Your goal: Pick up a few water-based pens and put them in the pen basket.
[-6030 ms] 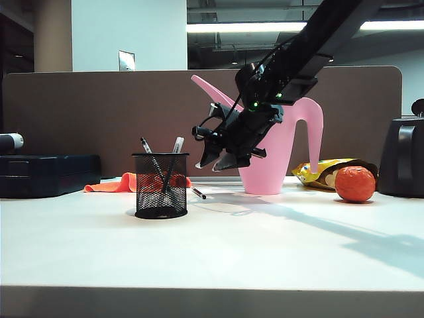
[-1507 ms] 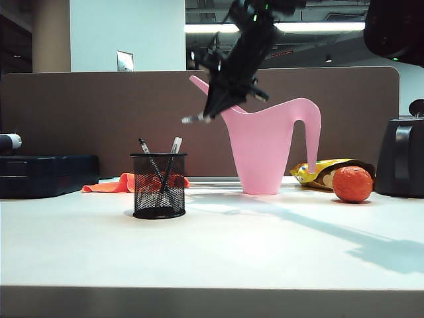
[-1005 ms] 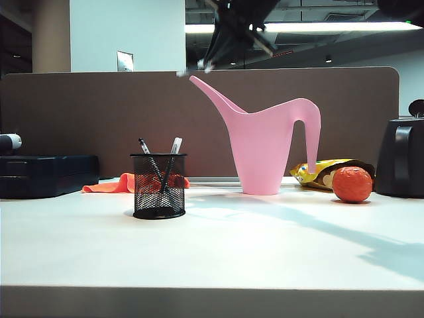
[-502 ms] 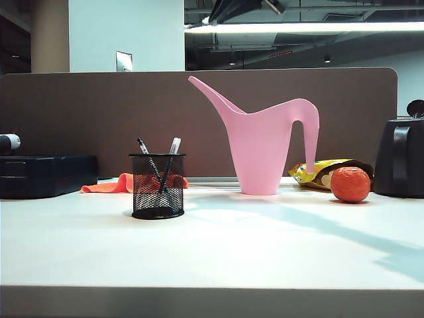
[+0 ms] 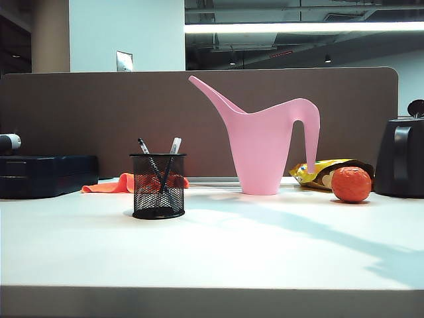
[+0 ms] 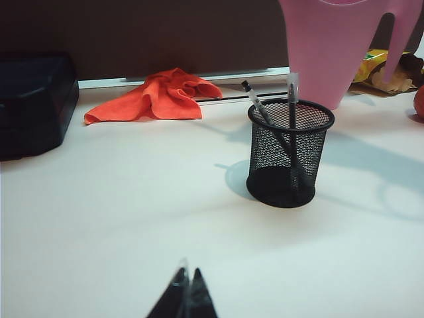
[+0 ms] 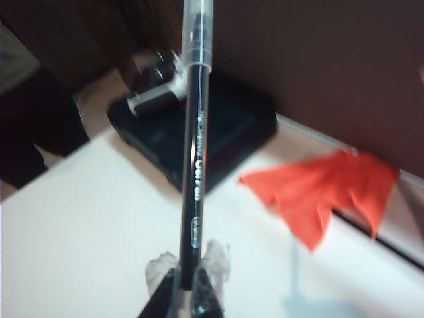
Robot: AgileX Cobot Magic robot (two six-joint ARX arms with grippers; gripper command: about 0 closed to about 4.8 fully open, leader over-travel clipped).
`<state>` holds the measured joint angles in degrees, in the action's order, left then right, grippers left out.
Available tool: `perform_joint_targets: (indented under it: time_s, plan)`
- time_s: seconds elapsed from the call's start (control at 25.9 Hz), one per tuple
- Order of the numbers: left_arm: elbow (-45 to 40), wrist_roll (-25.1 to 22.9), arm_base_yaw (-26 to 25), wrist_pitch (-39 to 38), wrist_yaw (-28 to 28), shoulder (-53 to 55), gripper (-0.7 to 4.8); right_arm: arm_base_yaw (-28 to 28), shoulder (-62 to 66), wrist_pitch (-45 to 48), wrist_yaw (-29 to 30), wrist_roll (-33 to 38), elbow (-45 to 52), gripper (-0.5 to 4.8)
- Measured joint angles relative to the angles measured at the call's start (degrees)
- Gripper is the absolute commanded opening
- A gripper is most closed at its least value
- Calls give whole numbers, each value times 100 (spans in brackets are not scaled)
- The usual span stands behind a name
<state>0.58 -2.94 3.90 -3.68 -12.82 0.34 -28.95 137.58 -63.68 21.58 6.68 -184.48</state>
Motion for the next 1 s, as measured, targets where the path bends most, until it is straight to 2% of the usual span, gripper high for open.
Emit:
perform_joint_targets:
  time_s: [0.5, 1.0]
  plan:
    - [0, 0, 0, 0, 2, 0, -4, -219, 201, 557, -118, 9, 2, -9]
    - [0, 0, 0, 0, 2, 0, -4, -304, 199, 612, -46, 98, 2, -9]
